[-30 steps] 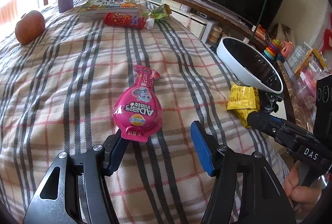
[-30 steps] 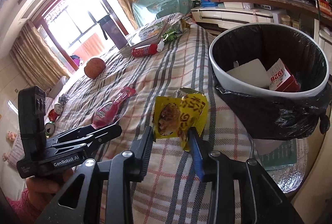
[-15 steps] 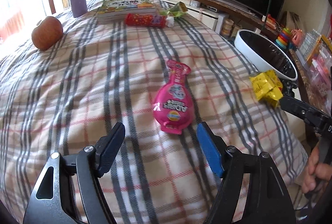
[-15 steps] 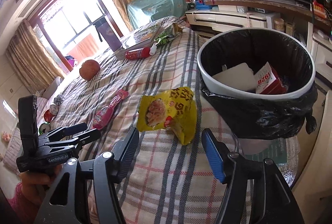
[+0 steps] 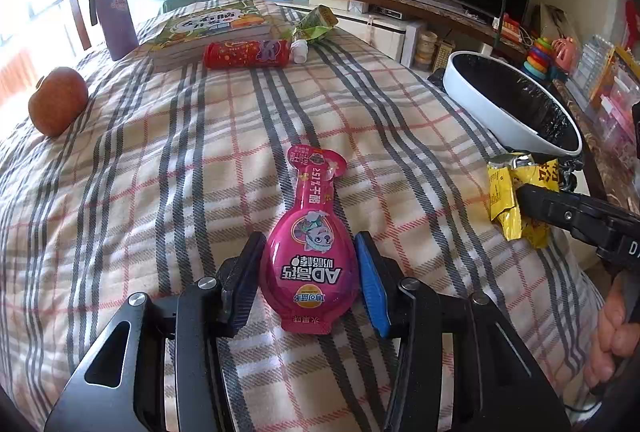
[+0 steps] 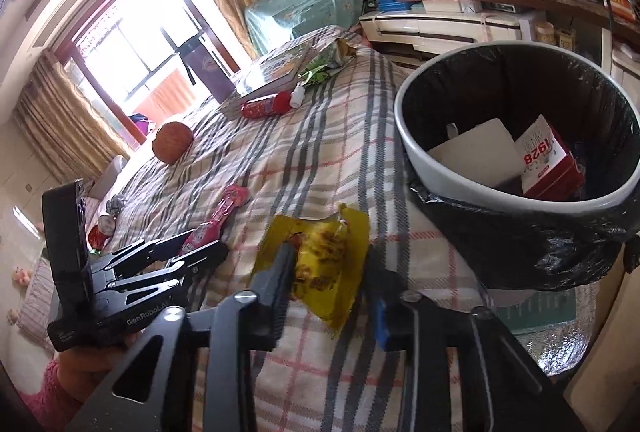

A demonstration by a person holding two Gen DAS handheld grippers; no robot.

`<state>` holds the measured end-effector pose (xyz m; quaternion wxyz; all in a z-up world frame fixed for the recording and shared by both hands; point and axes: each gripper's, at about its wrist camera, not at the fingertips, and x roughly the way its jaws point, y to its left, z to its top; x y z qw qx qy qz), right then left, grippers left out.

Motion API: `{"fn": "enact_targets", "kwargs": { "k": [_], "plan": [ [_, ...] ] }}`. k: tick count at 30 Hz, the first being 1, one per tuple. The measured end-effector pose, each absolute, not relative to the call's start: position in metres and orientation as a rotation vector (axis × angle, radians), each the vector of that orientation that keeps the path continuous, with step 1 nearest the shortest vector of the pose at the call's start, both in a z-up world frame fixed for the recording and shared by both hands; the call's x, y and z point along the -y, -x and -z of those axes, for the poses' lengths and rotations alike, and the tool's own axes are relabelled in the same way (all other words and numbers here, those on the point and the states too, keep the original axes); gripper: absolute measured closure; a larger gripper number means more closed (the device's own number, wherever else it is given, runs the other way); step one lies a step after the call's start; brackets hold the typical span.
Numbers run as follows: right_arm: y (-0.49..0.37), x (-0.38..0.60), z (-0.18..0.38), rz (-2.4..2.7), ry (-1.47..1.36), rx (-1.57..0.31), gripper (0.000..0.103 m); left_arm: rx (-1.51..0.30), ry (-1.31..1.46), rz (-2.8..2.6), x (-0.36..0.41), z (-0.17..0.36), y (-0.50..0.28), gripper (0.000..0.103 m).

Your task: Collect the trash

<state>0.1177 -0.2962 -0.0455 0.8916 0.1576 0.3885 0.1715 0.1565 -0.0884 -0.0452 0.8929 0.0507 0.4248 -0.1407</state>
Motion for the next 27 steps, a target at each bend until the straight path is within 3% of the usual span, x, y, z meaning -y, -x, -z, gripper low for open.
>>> {"fn": "enact_targets", "kwargs": {
  "k": [27],
  "plan": [
    [-0.092,0.35,0.004,-0.257,-0.346,-0.68,0.087,-0.799,-0.08,0.496,0.167,-0.004,-0.137,0.059]
  ]
}}
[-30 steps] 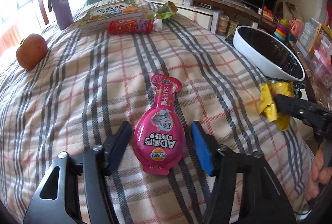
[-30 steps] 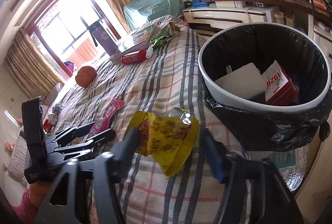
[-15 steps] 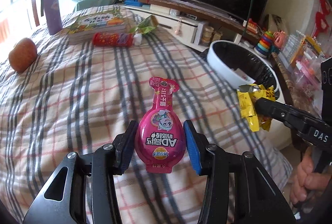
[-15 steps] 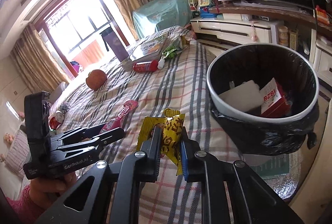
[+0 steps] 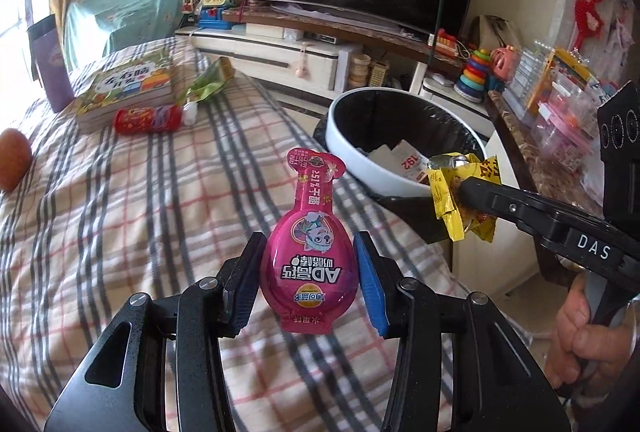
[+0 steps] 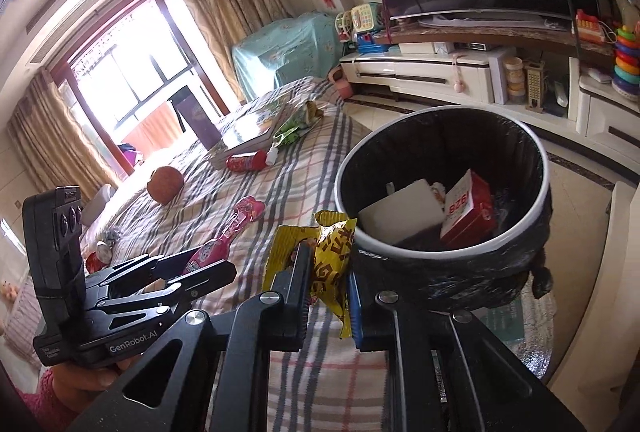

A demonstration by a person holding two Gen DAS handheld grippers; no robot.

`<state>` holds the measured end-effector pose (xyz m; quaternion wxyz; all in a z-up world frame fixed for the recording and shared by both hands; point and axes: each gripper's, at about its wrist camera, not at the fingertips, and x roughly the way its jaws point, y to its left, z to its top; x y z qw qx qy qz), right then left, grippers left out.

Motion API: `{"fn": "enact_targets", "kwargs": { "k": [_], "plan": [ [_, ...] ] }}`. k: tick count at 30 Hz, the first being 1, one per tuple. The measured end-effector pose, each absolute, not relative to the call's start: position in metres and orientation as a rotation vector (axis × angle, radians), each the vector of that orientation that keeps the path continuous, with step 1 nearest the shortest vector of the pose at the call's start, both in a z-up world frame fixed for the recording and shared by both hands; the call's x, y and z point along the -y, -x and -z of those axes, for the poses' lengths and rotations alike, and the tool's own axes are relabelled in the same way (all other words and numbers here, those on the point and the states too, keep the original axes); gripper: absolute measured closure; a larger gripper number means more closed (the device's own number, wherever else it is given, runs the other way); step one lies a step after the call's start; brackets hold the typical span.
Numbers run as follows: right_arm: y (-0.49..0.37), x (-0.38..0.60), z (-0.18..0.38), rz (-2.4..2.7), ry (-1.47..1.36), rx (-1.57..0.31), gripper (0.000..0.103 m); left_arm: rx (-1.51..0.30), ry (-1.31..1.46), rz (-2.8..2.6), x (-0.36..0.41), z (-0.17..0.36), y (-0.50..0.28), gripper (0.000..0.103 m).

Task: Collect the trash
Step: 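Carry the pink wrapper and yellow bag over the trash bin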

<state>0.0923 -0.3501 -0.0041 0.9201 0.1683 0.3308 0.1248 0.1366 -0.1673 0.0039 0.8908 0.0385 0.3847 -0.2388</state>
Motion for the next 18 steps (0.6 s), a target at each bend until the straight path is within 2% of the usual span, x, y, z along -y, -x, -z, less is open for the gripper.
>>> {"fn": "enact_targets", "kwargs": {
  "k": [18],
  "plan": [
    [-0.099,0.398,-0.006,-0.171,-0.375,-0.638,0.087,-0.771,-0.143,0.559,0.218,-0.018,-0.149,0.059]
  ]
}}
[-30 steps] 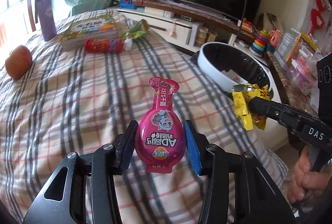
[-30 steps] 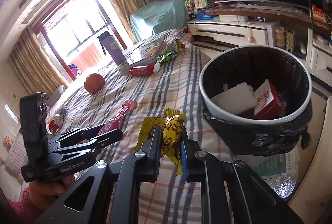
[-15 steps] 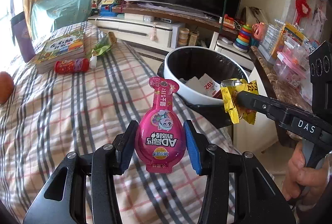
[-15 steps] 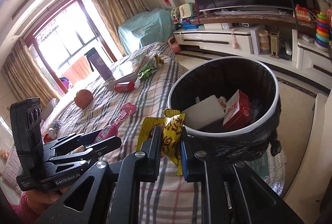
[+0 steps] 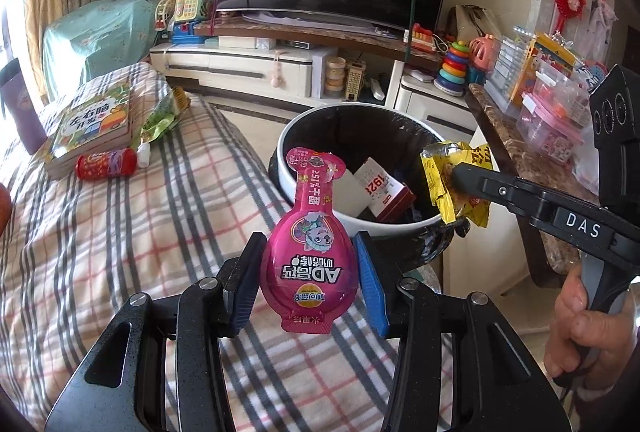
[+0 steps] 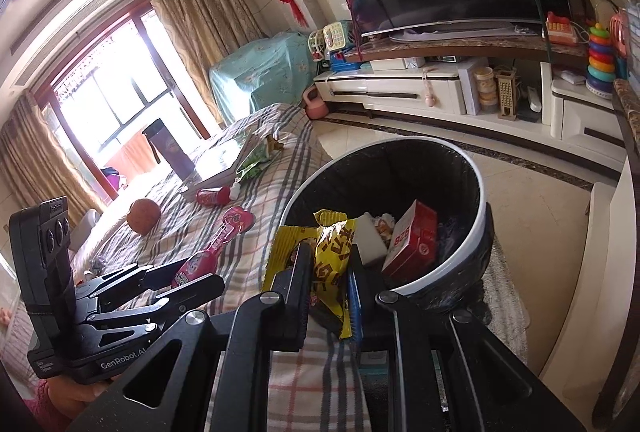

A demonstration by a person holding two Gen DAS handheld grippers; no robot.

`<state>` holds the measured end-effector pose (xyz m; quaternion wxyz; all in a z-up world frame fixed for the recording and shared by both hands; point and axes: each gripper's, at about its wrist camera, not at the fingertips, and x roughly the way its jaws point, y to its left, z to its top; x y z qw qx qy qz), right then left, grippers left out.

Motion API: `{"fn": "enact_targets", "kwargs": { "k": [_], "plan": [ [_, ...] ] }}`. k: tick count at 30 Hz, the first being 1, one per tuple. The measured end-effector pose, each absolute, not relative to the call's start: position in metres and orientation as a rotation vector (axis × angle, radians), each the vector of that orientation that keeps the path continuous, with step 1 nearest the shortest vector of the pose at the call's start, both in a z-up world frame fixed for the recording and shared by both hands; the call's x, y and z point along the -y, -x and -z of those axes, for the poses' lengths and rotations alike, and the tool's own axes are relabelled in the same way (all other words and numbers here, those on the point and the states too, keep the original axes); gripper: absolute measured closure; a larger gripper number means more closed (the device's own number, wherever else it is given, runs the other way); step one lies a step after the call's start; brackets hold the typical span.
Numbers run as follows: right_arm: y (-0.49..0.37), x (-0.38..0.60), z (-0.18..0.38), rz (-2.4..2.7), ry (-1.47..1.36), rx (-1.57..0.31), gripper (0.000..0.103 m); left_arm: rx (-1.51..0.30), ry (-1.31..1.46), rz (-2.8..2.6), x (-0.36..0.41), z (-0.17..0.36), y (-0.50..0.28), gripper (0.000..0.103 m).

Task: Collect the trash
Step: 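Carry the pink wrapper and yellow bag over the trash bin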

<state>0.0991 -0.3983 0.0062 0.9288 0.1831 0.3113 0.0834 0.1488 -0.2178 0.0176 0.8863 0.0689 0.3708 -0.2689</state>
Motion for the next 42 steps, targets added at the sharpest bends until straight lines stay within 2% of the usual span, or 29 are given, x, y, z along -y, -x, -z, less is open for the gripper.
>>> {"fn": "enact_targets", "kwargs": {
  "k": [17,42],
  "plan": [
    [-0.121,0.421,-0.012,-0.142,-0.37,-0.629,0.087,-0.772,-0.186,0.573,0.25,-0.02,-0.167,0.059],
    [-0.163,0.442,0.003,-0.097,-0.355,-0.71,0.087,-0.785,-0.226,0.562,0.279,-0.018,-0.205,0.059]
  ]
}}
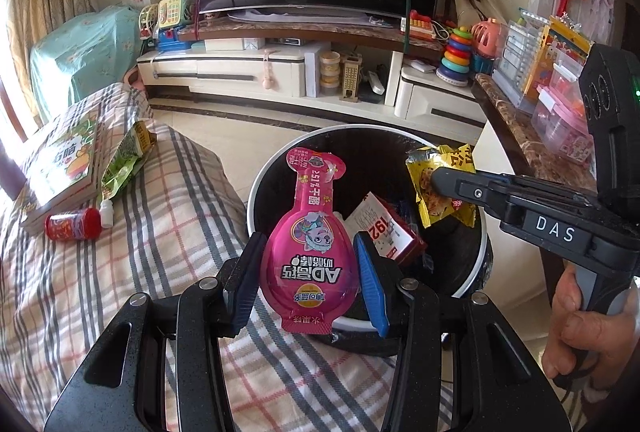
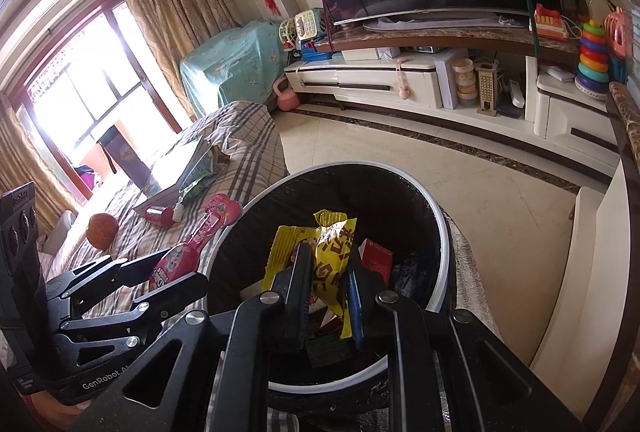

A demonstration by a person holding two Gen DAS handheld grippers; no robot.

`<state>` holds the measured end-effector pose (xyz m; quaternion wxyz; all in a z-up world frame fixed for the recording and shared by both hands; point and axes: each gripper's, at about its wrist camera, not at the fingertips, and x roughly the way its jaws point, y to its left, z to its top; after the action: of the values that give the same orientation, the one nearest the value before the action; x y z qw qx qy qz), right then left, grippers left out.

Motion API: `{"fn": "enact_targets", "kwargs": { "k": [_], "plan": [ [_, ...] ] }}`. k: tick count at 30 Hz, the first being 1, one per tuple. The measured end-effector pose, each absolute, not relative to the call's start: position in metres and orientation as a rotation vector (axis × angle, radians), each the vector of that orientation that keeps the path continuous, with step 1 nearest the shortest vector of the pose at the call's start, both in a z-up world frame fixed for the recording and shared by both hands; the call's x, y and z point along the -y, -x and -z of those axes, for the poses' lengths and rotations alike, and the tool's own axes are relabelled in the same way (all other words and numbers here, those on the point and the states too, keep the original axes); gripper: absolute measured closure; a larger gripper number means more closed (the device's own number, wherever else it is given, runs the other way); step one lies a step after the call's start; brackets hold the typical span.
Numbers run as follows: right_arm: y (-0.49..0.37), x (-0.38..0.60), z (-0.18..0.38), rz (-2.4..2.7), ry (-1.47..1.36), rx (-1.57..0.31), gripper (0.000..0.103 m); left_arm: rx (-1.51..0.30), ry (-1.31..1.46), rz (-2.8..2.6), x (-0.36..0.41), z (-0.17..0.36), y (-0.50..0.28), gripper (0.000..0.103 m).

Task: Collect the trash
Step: 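Carry the pink wrapper and yellow bag over the trash bin, then open both tools to drop the wrapper and bag into the bin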

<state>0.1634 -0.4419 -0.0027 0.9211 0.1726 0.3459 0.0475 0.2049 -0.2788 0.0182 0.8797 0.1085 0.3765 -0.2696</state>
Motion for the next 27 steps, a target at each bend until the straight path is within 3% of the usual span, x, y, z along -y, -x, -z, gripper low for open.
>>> {"fn": "enact_targets", "kwargs": {
  "k": [27],
  "plan": [
    [-0.18,0.446,0.007,-0.091,-0.343,-0.758,0.083,-0.804,-0.245,0.554,0.289,-0.015,-0.216,0.058]
  ]
}}
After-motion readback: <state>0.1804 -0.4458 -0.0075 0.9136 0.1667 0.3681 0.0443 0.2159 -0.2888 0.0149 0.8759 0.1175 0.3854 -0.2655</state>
